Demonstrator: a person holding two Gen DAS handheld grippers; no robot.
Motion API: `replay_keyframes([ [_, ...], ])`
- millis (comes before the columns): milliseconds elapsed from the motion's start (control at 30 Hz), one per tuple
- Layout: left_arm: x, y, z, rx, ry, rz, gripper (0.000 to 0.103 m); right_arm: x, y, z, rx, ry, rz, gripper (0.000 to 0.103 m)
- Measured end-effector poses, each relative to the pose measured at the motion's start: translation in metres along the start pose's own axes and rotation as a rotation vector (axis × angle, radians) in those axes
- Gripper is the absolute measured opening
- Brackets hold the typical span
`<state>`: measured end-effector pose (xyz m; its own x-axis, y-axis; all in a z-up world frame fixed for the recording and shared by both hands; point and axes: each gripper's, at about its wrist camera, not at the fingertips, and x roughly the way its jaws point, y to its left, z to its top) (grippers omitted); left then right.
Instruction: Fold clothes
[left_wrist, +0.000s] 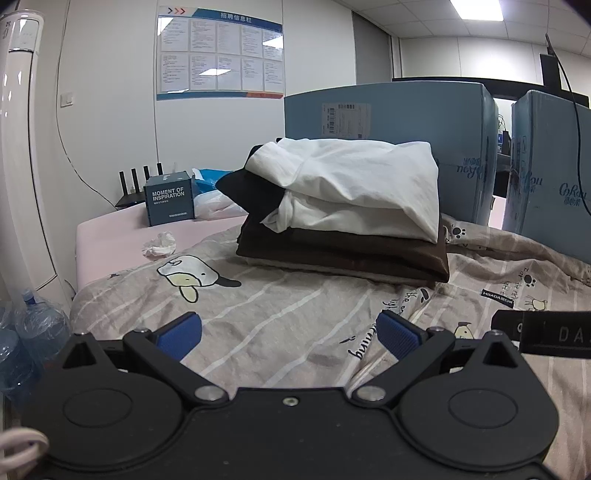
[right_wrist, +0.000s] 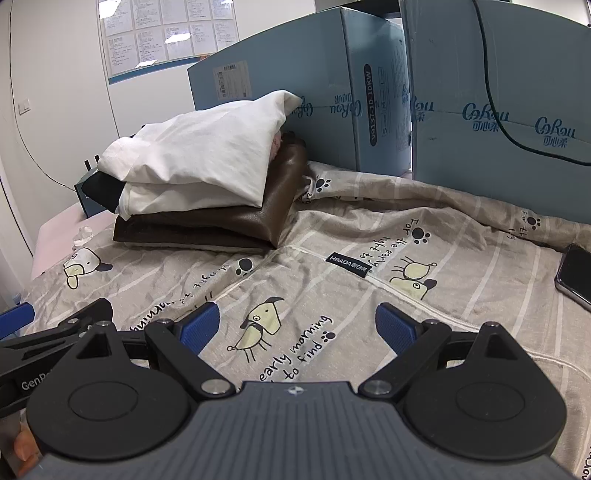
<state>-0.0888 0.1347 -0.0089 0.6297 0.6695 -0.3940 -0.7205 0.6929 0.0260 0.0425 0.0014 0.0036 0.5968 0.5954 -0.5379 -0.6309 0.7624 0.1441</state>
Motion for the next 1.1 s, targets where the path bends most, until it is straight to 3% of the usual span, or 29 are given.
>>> replay_keyframes([
  [1100,0.0018,-0.002,-0.0037,0.008,0.018,-0.019,0.103,0.0051,0.0035,-0.003,-0.021,0.019,-0.006,0.091],
])
